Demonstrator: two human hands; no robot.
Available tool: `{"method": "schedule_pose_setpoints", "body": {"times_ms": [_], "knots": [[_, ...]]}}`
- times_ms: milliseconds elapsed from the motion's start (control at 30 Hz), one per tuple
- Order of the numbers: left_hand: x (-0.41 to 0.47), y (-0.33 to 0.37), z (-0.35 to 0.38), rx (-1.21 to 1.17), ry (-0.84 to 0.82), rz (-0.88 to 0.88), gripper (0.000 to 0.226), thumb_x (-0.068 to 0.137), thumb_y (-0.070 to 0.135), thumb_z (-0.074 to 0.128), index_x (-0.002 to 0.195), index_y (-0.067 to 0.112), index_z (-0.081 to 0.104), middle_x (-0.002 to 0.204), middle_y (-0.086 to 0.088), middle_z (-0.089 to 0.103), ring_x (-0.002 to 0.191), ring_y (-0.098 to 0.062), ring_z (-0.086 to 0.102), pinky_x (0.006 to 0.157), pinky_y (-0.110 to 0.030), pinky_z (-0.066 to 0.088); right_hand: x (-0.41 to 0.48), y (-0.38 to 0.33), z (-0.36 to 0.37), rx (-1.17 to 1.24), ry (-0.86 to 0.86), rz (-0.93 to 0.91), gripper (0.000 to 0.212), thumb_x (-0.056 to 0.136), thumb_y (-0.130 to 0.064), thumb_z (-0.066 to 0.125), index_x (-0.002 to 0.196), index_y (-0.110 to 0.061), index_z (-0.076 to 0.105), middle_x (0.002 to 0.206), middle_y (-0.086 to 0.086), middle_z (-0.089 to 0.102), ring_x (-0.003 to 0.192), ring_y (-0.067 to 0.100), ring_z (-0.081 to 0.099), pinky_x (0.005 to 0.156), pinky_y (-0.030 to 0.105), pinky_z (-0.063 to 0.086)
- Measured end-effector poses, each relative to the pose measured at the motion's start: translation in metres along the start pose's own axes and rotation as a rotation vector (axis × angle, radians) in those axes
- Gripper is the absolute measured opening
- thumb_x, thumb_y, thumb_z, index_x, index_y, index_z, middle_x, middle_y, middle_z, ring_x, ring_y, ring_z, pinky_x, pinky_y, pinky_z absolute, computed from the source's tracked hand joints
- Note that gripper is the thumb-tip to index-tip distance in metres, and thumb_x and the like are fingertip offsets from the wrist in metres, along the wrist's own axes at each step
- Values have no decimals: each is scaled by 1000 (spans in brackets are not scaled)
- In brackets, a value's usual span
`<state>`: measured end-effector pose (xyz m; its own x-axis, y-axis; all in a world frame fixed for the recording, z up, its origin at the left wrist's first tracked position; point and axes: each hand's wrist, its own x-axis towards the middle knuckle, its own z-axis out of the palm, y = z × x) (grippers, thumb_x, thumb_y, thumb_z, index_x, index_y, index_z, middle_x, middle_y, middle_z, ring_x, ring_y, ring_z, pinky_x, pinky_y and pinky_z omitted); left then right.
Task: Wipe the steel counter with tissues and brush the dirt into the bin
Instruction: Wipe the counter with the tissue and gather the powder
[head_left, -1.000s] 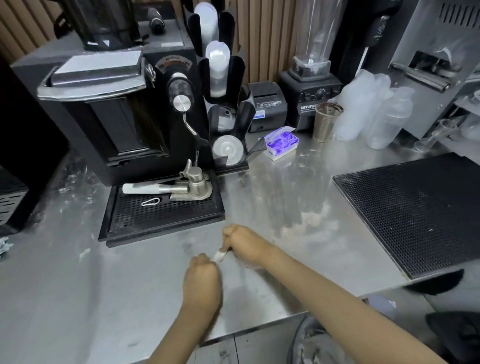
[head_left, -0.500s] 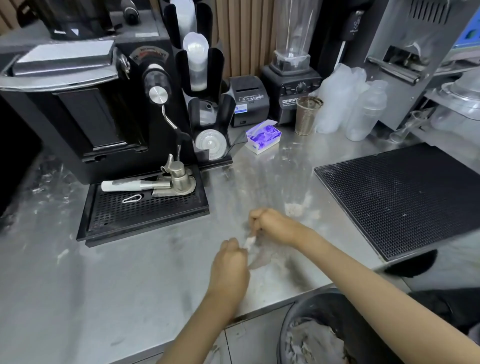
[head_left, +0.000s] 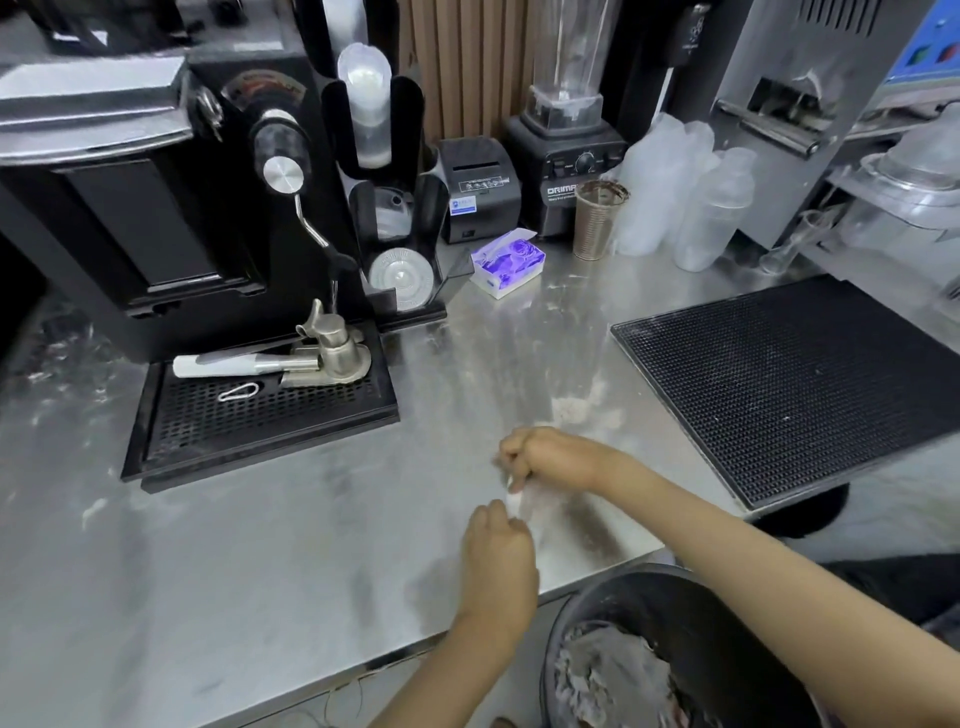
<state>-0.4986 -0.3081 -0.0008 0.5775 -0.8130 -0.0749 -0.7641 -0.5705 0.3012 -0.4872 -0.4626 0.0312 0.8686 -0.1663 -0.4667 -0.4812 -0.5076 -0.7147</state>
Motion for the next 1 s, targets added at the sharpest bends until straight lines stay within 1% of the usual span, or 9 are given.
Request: {"method": "schedule_pose_setpoints", "body": {"times_ms": [100, 167, 233, 400, 600, 700, 767, 900, 1000], "knots": [[18, 17, -7, -58, 1, 35, 35, 21, 2, 80, 48, 12, 61, 63, -4, 56, 58, -18, 55, 51, -20, 46, -5, 5, -23, 2, 55, 53, 32, 67, -7, 63, 50, -19, 38, 68, -7, 41, 65, 11, 38, 66, 28, 32], [27, 17, -19, -131, 39, -17, 22, 62, 3, 72, 84, 2, 68, 95, -12, 57, 89, -25, 54, 75, -27, 46, -6, 2, -30, 21, 144, 54, 27, 66, -9, 62, 51, -18, 40, 65, -8, 42, 63, 11, 40, 63, 27, 31], [41, -2, -23, -138, 104, -37, 26, 84, 0, 50, 108, -3, 59, 111, -14, 49, 105, -28, 45, 85, -30, 38, -2, -3, -32, 64, 229, 22, 19, 67, -10, 59, 56, -15, 44, 67, -7, 46, 64, 9, 43, 64, 28, 32], [85, -53, -36, -126, 147, -31, 25, 84, -6, 46, 102, -2, 63, 96, -14, 49, 91, -30, 50, 69, -31, 36, 22, -18, -36, 140, 337, 14, 22, 64, -17, 63, 60, -15, 42, 70, 2, 44, 69, 20, 42, 68, 37, 37], [80, -47, -24, -135, 91, -2, 22, 80, -10, 45, 95, -5, 61, 97, -17, 51, 93, -31, 51, 73, -33, 41, 22, 8, -25, 158, 340, 57, 29, 72, -5, 63, 57, -16, 39, 71, 8, 44, 67, 18, 43, 66, 31, 36], [56, -38, -12, -114, 0, 144, 13, 71, -2, 66, 82, 4, 66, 83, -10, 54, 81, -25, 54, 65, -26, 40, -4, 28, -20, -13, 285, 45, 20, 79, -4, 57, 62, -13, 52, 69, -6, 51, 62, 2, 49, 62, 17, 39], [51, -36, -13, -104, -82, 251, 28, 46, 4, 83, 66, 17, 68, 66, 2, 50, 63, -14, 53, 51, -17, 34, -18, 37, -18, -243, 255, -38, 15, 83, -1, 57, 75, -11, 66, 79, -5, 53, 78, 5, 51, 72, 17, 41], [83, -39, -25, -189, 26, 213, 24, 80, -3, 55, 96, 11, 67, 101, -8, 55, 96, -23, 51, 76, -22, 36, -13, 38, -41, -462, 347, -189, 23, 82, 3, 57, 98, -7, 70, 95, 7, 57, 95, 21, 53, 82, 28, 44], [133, -35, -38, -139, 134, 182, 25, 83, -7, 46, 95, 5, 65, 104, -12, 54, 100, -25, 49, 79, -26, 37, 7, 40, -69, -449, 437, -131, 35, 78, 10, 54, 106, -6, 69, 104, 12, 59, 100, 22, 57, 81, 25, 41]]}}
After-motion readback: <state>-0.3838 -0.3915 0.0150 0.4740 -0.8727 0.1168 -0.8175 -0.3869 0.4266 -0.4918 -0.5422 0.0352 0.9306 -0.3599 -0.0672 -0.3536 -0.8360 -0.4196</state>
